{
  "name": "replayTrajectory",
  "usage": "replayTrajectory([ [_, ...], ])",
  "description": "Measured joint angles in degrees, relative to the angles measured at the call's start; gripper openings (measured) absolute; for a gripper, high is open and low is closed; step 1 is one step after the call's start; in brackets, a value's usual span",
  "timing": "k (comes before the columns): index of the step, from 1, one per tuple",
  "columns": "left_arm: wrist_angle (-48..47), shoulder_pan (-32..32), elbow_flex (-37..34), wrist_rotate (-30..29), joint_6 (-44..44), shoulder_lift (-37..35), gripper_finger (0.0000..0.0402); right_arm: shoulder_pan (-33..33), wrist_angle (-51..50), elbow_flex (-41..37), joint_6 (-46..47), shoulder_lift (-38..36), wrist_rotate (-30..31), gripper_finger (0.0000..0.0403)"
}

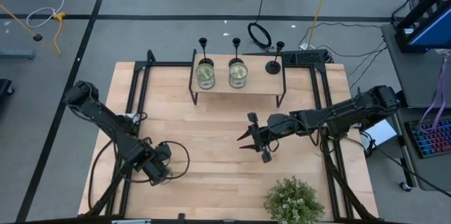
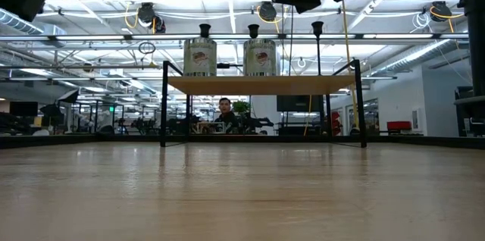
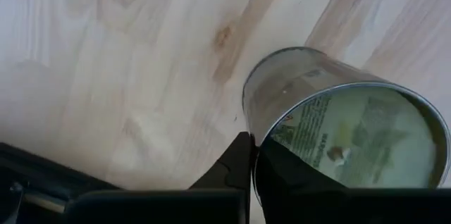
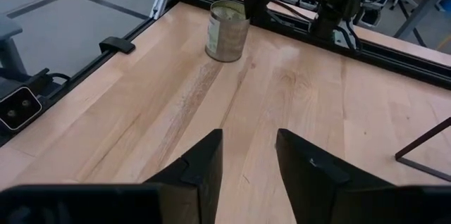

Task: Pick & Place candle stick holders
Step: Put the scented candle on the shelf

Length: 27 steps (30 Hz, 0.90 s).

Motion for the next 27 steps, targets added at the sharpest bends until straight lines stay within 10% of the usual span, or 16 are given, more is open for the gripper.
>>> replayTrajectory([
  [19,26.3,33.3,1.1,2.1,14.1,3.1,0.0004,3.9,5.1,0.1,-10.0,1.0,-5.7,0.0125],
  [27,40.1,42.2,1.2,-1.4,24.1,2.9,0.0005,3.1,1.7,0.1,-12.1,0.9,6.4,0.0125],
])
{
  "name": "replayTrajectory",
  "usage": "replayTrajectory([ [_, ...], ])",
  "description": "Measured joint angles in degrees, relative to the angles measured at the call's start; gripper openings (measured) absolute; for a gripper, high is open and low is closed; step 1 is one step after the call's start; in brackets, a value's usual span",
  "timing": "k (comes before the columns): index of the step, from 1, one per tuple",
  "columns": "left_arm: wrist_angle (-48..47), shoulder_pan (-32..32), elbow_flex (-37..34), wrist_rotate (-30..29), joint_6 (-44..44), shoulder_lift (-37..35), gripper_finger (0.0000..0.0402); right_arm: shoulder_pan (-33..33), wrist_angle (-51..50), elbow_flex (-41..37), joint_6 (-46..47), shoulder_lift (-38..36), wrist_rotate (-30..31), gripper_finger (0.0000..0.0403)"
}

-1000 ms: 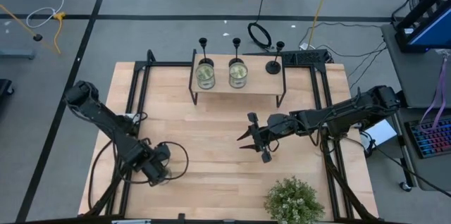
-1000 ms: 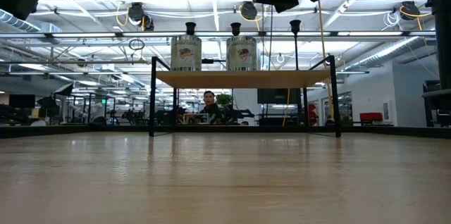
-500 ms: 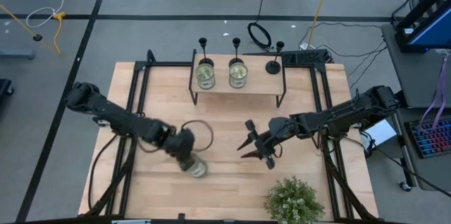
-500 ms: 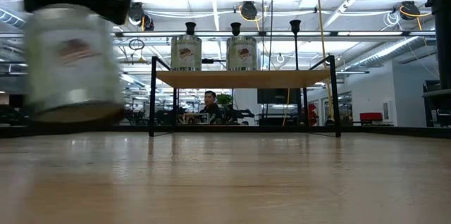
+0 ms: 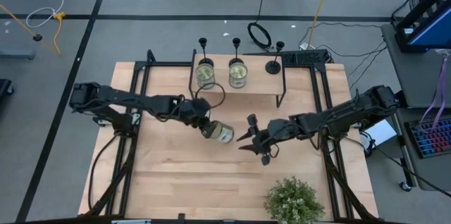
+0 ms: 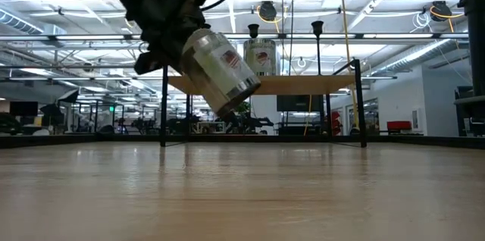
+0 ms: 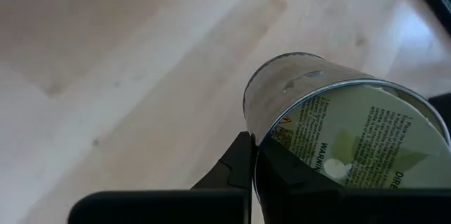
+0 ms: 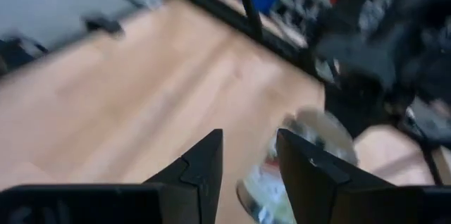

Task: Pick & Place candle stick holders
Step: Put the scented candle on the shelf

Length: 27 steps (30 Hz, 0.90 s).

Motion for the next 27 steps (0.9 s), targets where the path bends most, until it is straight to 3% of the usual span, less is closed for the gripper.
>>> replayTrajectory([
  [6,-2.0,2.4,0.0,-0.6,2.4,0.8,0.0005,-2.2,-6.2,0.0,1.5,0.0,1.2,0.0125],
  [27,-13.8,0.2,0.0,-2.9,2.2,0.6,0.0014,-2.9,-7.2,-0.1,8.4,0.0,1.1,0.0125],
])
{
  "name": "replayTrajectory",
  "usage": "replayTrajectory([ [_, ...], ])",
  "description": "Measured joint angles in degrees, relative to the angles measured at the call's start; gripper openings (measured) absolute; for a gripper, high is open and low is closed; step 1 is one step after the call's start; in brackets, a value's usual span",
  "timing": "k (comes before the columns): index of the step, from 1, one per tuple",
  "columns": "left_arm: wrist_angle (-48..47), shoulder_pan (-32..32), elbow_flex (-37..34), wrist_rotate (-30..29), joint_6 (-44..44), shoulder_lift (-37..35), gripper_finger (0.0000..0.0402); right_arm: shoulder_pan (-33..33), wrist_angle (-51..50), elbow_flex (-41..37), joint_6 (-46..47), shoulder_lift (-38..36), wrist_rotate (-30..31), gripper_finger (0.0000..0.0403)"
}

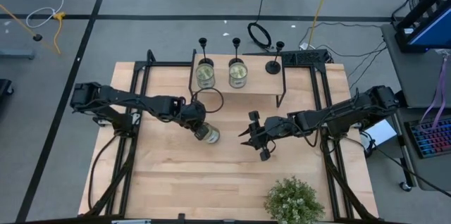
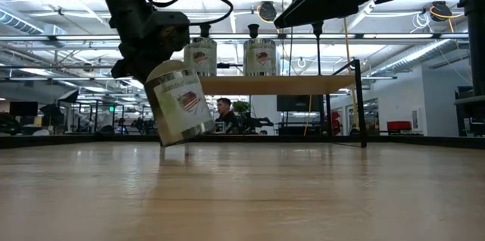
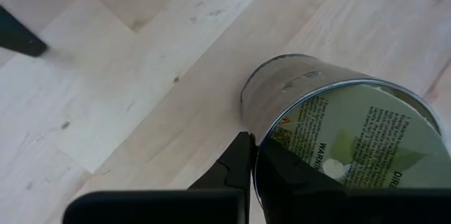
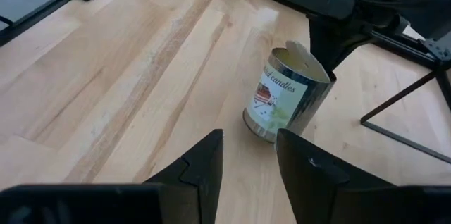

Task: Pick & Place candle stick holders
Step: Put the scented candle on the shelf

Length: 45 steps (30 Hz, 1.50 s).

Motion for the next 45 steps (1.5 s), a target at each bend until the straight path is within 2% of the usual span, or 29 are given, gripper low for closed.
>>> replayTrajectory([
  [11,-0.2,0.1,0.0,-0.5,5.5,0.0,0.0008,0.0,-0.1,0.0,0.0,0.0,0.0,0.0125],
  [20,2.6,0.1,0.0,-2.2,9.0,0.0,0.0052,0.0,0.1,0.0,0.0,0.0,0.0,0.0125],
  [26,5.9,0.2,0.0,-3.4,11.8,0.0,0.006,0.0,0.1,0.0,0.0,0.0,0.0,0.0125],
  [28,7.1,0.1,0.0,-2.3,12.2,0.0,0.006,0.0,0.2,0.0,0.0,0.0,-0.1,0.0125],
  [33,7.8,0.1,0.0,5.8,14.1,-2.2,0.006,0.0,3.2,-0.1,-0.3,0.5,-0.2,0.0125],
  [36,6.6,-0.1,0.0,6.6,15.0,-4.6,0.006,-0.6,9.8,-0.1,-3.0,3.0,-1.7,0.0125],
  [40,-0.3,-0.1,0.1,3.4,14.6,-7.7,0.006,-2.1,19.1,0.0,-5.0,7.1,-10.5,0.0125],
  [45,-13.5,-2.9,-0.3,-1.0,16.3,-8.0,0.006,-4.5,20.4,-0.1,-5.2,9.8,-10.4,0.0125],
])
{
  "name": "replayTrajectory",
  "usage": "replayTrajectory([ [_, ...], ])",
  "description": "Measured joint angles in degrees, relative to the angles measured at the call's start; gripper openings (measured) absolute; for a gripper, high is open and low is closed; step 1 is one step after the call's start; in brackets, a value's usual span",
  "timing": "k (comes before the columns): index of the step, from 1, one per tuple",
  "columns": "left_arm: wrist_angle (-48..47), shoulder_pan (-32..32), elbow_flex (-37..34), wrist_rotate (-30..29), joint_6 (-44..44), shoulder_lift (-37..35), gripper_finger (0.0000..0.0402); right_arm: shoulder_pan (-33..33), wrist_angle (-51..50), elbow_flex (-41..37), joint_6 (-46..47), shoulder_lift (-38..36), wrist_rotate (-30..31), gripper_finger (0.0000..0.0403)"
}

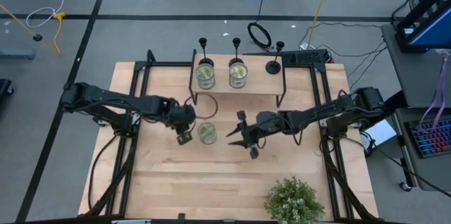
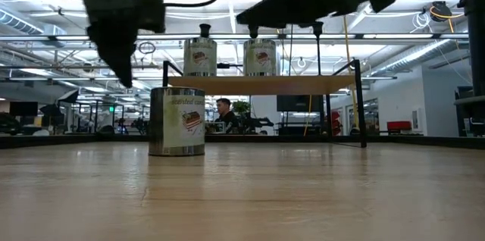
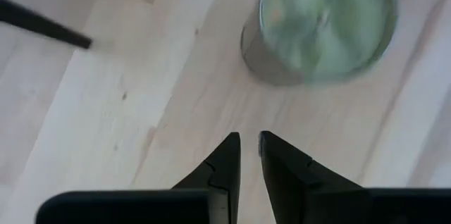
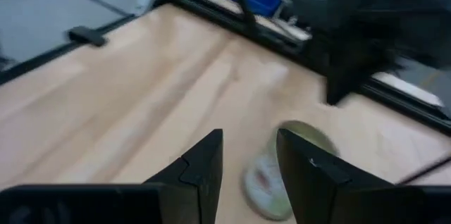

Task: Pick & Place candle stick holders
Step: Put the scented candle on the shelf

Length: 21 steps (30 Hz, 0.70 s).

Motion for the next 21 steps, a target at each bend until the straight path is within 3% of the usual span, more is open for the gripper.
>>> replayTrajectory([
  [3,2.8,-2.8,-2.5,-3.6,0.0,1.1,0.006,-1.5,-0.3,0.0,1.3,0.8,0.1,0.0125],
  [10,21.7,-5.7,-9.1,-6.6,1.5,3.9,0.006,-3.1,0.2,0.0,2.1,0.7,-0.1,0.0125],
  [21,41.0,-5.2,-9.0,-3.2,13.5,6.4,0.006,-3.1,-6.5,0.0,0.4,0.7,-0.2,0.0125],
])
